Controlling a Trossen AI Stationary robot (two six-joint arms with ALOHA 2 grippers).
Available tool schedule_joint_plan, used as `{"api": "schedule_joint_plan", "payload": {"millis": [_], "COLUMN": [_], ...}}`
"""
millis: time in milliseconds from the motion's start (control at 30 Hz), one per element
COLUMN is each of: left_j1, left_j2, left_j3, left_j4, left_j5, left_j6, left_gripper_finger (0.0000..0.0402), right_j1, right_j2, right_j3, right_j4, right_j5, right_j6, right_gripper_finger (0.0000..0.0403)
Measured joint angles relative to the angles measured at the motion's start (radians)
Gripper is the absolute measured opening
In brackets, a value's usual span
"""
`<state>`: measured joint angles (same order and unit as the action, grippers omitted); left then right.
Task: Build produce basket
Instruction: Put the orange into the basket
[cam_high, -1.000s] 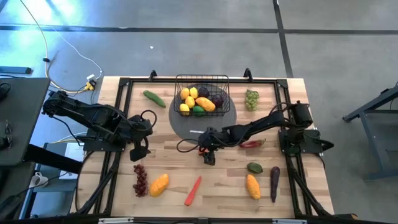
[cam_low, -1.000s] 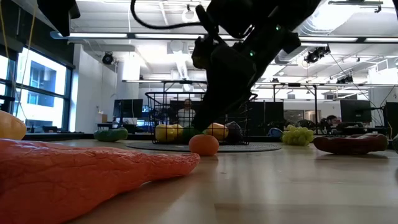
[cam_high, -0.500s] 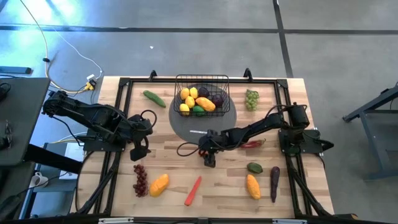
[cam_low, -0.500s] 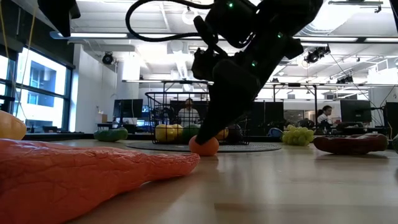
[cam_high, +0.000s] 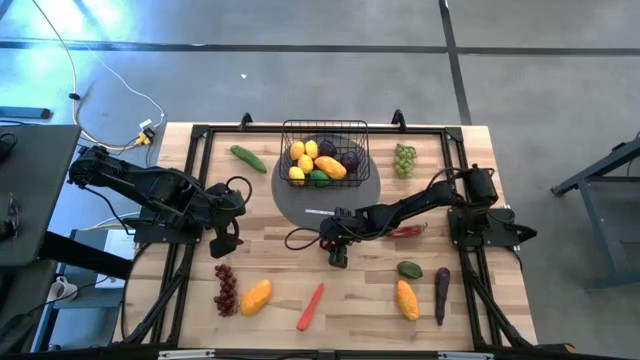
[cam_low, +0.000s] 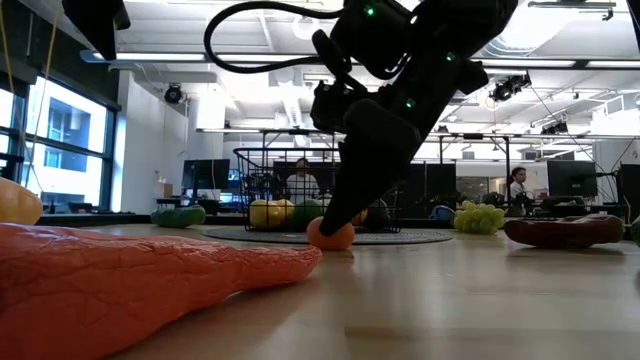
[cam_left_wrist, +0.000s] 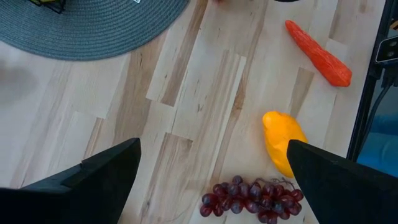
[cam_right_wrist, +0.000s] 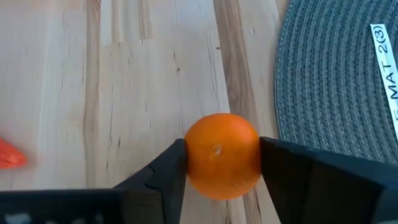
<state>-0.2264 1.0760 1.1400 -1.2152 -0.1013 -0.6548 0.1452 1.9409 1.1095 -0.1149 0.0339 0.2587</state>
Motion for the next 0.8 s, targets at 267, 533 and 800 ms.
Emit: {"api": "schedule_joint_plan", "payload": {"millis": [267,533,800], "left_j1": [0.001,0.004,0.005], "left_j2": [0.0,0.0,0.002], "left_j3": [0.0,0.0,0.0], "left_j4": [0.0,0.0,0.002], "left_j5": [0.0,-0.048,-0.048], "left_j6": [0.005,0.03,0.03], "left_gripper_finger": [0.0394,0.0394,0.0394], "right_j1": [-0.001,-0.016,-0.075], "right_j2": [-0.003,-0.089,-0.224], "right_j3": [0.0,-0.002,-0.002], "right_j4": [0.0,-0.016,-0.034], "right_j5": [-0.006,0.039,0.118], "right_j6": [0.01,0.102,0.164], "right_gripper_finger": [0.0142,0.014,0.014]}}
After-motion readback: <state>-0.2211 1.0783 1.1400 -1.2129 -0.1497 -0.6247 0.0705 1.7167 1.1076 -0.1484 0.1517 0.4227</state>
